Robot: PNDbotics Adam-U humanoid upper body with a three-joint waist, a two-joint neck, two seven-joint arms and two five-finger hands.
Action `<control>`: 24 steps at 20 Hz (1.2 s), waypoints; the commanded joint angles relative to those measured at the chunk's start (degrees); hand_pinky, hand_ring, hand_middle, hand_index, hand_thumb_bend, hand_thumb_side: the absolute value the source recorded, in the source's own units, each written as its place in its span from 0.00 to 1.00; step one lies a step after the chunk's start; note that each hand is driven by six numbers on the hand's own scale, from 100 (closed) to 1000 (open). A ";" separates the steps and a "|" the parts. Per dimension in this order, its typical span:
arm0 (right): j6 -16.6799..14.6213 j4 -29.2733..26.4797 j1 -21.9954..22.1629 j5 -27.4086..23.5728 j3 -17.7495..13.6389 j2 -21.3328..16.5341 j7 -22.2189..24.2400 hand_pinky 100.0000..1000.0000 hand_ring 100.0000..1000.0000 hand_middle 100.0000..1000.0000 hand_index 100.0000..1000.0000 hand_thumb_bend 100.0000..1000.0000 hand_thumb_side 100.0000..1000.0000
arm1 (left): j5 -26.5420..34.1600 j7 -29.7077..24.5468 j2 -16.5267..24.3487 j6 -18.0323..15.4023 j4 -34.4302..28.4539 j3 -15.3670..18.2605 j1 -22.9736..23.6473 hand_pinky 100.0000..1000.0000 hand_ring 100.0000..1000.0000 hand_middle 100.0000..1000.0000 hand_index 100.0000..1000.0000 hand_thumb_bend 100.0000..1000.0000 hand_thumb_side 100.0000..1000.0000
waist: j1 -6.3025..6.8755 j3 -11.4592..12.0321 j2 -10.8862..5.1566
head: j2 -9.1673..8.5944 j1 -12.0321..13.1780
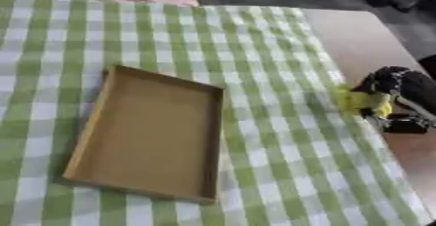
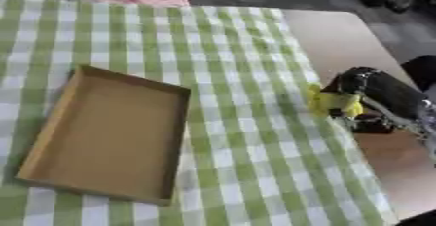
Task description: Pick up objects on the table and place them in the box.
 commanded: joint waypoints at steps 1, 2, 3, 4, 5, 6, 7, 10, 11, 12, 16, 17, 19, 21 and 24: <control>-2.60 -2.49 0.25 -1.46 -1.22 -3.12 -3.62 0.65 0.58 0.53 0.70 0.00 0.07 | -0.55 0.66 1.04 0.82 -1.82 -0.26 -0.18 0.64 0.75 0.78 0.46 0.00 0.61 | 0.44 -0.27 -1.68 | 0.53 1.31; -2.44 -3.00 0.14 -1.80 -1.14 -3.56 -3.67 0.65 0.57 0.53 0.70 0.00 0.06 | -0.64 0.83 0.98 0.99 -2.03 -0.32 -0.14 0.64 0.75 0.78 0.46 0.00 0.61 | 0.51 -0.36 -1.85 | 0.68 1.73; -2.38 -3.48 -0.14 -2.28 -0.93 -4.15 -3.71 0.65 0.57 0.53 0.70 0.00 0.07 | -0.72 1.00 0.88 1.15 -2.25 -0.41 -0.10 0.64 0.75 0.78 0.46 0.00 0.61 | 0.60 -0.45 -2.02 | 0.83 2.12; -2.44 -3.89 -0.52 -2.84 -0.65 -4.72 -3.65 0.64 0.57 0.53 0.70 0.00 0.07 | -0.79 1.16 0.76 1.32 -2.46 -0.49 -0.06 0.64 0.75 0.78 0.46 0.00 0.61 | 0.68 -0.52 -2.18 | 0.93 2.44; -2.58 -4.31 -0.97 -3.47 -0.28 -5.30 -3.48 0.64 0.57 0.53 0.70 0.00 0.07 | -0.86 1.29 0.63 1.48 -2.66 -0.58 -0.01 0.64 0.75 0.78 0.46 0.00 0.61 | 0.77 -0.57 -2.32 | 0.97 2.69; -2.68 -4.76 -1.42 -4.09 0.06 -5.77 -3.21 0.64 0.57 0.53 0.70 0.00 0.06 | -0.93 1.42 0.49 1.65 -2.86 -0.65 0.02 0.64 0.75 0.78 0.46 0.00 0.60 | 0.83 -0.59 -2.44 | 1.04 2.83; -2.72 -5.48 -1.94 -4.72 0.47 -6.20 -2.90 0.63 0.57 0.53 0.70 0.00 0.06 | -0.98 1.55 0.31 1.86 -3.10 -0.74 0.02 0.64 0.75 0.78 0.46 0.00 0.60 | 0.89 -0.59 -2.59 | 1.13 2.91; -2.00 -8.89 -3.44 -6.18 1.83 -6.95 -1.41 0.62 0.56 0.53 0.70 0.00 0.06 | -1.09 2.09 -0.32 2.61 -4.08 -1.22 -0.27 0.64 0.75 0.77 0.47 0.00 0.59 | 1.04 -0.49 -3.01 | 1.29 3.16; -1.56 -10.17 -4.00 -6.60 2.40 -7.12 -0.71 0.61 0.56 0.53 0.70 0.00 0.06 | -1.14 2.31 -0.56 2.90 -4.44 -1.40 -0.37 0.64 0.75 0.77 0.47 0.00 0.59 | 1.09 -0.40 -3.17 | 1.36 3.21; -1.13 -11.25 -4.53 -7.12 2.92 -7.23 0.03 0.60 0.56 0.53 0.70 0.00 0.06 | -1.19 2.55 -0.81 3.21 -4.81 -1.56 -0.46 0.64 0.75 0.77 0.47 0.00 0.59 | 1.14 -0.30 -3.32 | 1.44 3.21; -0.48 -13.12 -7.21 -10.22 4.85 -7.90 3.62 0.56 0.55 0.53 0.70 0.00 0.07 | -1.38 3.65 -1.93 4.54 -6.58 -2.57 -1.12 0.64 0.75 0.77 0.48 0.00 0.56 | 1.37 0.27 -4.08 | 2.13 2.72; -0.58 -13.38 -7.80 -10.96 5.28 -8.01 4.46 0.56 0.55 0.52 0.70 0.00 0.07 | -1.44 3.98 -2.21 4.87 -7.06 -2.89 -1.33 0.64 0.75 0.77 0.48 0.00 0.56 | 1.40 0.39 -4.30 | 2.35 2.44; -0.75 -14.32 -8.79 -12.35 5.93 -8.11 5.66 0.57 0.55 0.52 0.70 0.00 0.06 | -1.59 4.59 -2.72 5.53 -7.96 -3.49 -1.73 0.64 0.75 0.77 0.49 0.00 0.55 | 1.41 0.56 -4.68 | 2.81 1.84; -0.47 -16.69 -9.84 -13.14 6.71 -8.08 6.20 0.59 0.56 0.52 0.70 0.00 0.05 | -1.73 5.18 -3.14 5.83 -8.35 -4.11 -2.22 0.64 0.75 0.77 0.49 0.00 0.54 | 1.39 0.74 -5.09 | 3.16 1.32; 0.97 -20.38 -11.31 -14.21 8.45 -7.91 7.28 0.59 0.55 0.52 0.69 0.00 0.05 | -1.92 5.96 -3.60 5.74 -8.45 -4.91 -2.86 0.63 0.74 0.76 0.50 0.00 0.51 | 1.40 1.17 -5.69 | 3.53 0.82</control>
